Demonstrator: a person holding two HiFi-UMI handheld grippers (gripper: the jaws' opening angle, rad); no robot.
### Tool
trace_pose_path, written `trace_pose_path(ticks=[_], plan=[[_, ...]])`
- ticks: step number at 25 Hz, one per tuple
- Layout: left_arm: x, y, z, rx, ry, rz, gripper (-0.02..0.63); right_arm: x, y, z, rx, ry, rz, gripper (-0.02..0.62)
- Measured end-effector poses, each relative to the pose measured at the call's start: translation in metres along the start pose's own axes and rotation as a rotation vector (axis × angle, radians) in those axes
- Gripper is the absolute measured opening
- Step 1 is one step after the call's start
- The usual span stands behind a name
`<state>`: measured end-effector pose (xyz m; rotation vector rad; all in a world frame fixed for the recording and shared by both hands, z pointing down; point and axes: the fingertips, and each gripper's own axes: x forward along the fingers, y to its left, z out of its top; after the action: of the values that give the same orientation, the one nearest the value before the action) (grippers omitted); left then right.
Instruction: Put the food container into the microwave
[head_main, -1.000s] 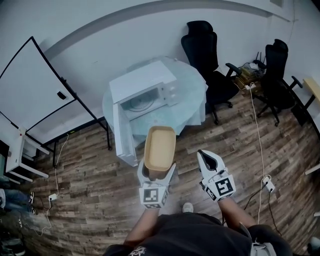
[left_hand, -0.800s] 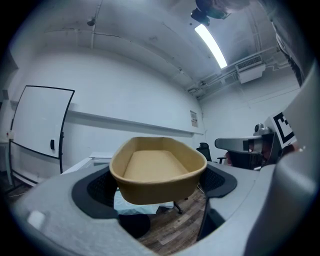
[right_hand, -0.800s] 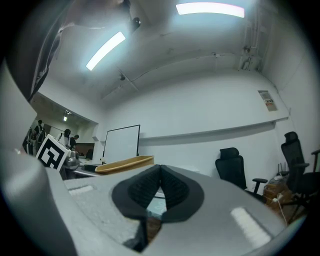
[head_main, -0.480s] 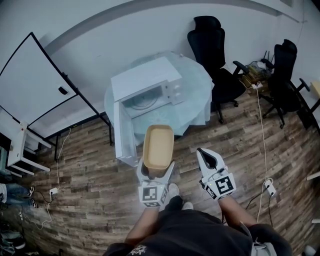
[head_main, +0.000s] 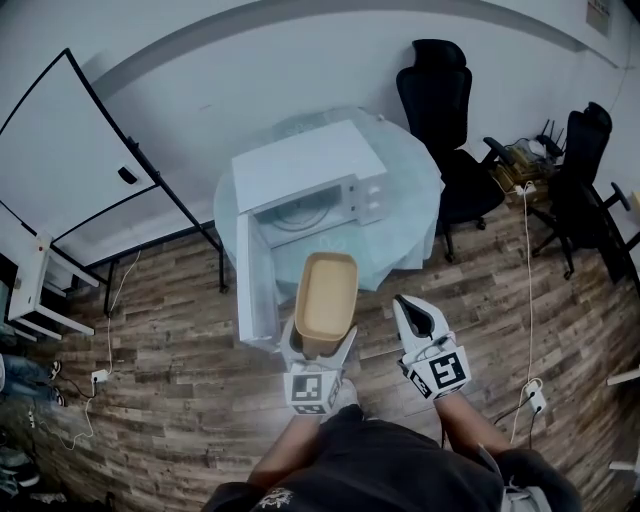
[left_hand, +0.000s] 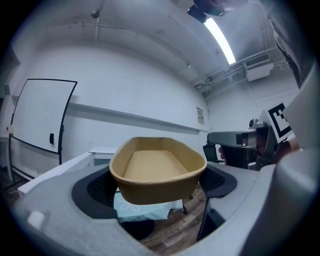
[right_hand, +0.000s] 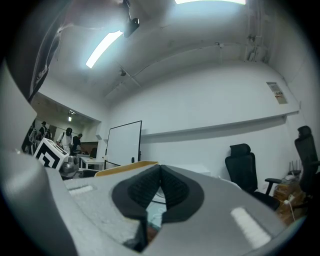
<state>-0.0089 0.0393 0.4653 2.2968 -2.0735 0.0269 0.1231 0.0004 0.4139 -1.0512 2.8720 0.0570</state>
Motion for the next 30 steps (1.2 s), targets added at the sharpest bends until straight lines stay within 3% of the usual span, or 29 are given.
trace_pose_path(ticks=[11,22,30], plan=[[0.060,0.048,-0.018,-0.033,0.026,-0.011,0.509,0.096,-0.010,-0.021,-0.001,0.044,0.032,0.002],[0.096,0.066,-0.011,-0.037,0.017,-0.085,0.509,0.142,-0.020,-0.010,-0.023,0.031,0.005,0.002],[0.129,0.069,-0.025,-0.053,0.050,-0.049,0.509,0.169,-0.044,-0.023,-0.021,0.054,0.056,0.002]])
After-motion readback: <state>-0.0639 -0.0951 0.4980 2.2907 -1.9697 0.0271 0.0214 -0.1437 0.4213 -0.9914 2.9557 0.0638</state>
